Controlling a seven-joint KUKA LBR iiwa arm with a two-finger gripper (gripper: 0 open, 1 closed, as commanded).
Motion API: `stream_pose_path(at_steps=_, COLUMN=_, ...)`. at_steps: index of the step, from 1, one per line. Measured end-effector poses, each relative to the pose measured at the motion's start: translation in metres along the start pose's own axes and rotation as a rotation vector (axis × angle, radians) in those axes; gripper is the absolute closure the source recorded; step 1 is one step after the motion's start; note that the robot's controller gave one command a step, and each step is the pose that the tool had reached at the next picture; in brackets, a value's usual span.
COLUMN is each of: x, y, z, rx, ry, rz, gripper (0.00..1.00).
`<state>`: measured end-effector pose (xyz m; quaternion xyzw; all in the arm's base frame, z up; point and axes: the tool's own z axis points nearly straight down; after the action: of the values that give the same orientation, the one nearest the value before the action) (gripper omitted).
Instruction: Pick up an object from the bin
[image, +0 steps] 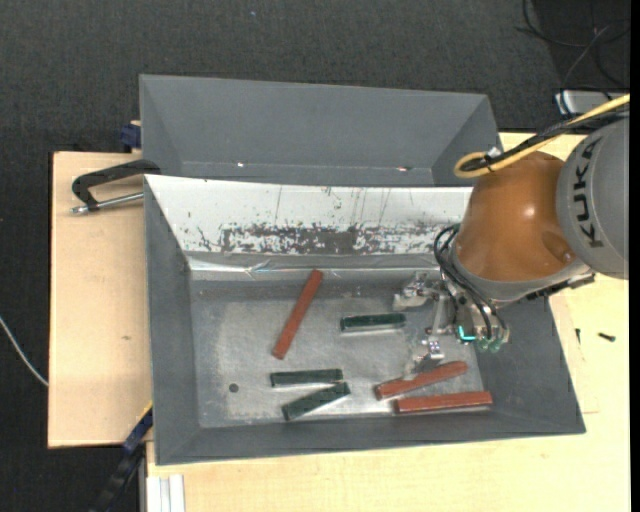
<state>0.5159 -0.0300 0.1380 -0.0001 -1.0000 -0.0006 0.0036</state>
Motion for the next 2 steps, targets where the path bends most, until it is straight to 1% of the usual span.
stream_pose_path(at_steps=1, x=-0.002, y=0.000, z=-0.004, rx=0.001, ry=-0.008, rz=-0.001, gripper=0.00)
stream_pose_path(at_steps=2, x=-0.026, y=0.004, z=0.062, rx=0.000, ry=-0.001, rz=-0.001, gripper=1.00)
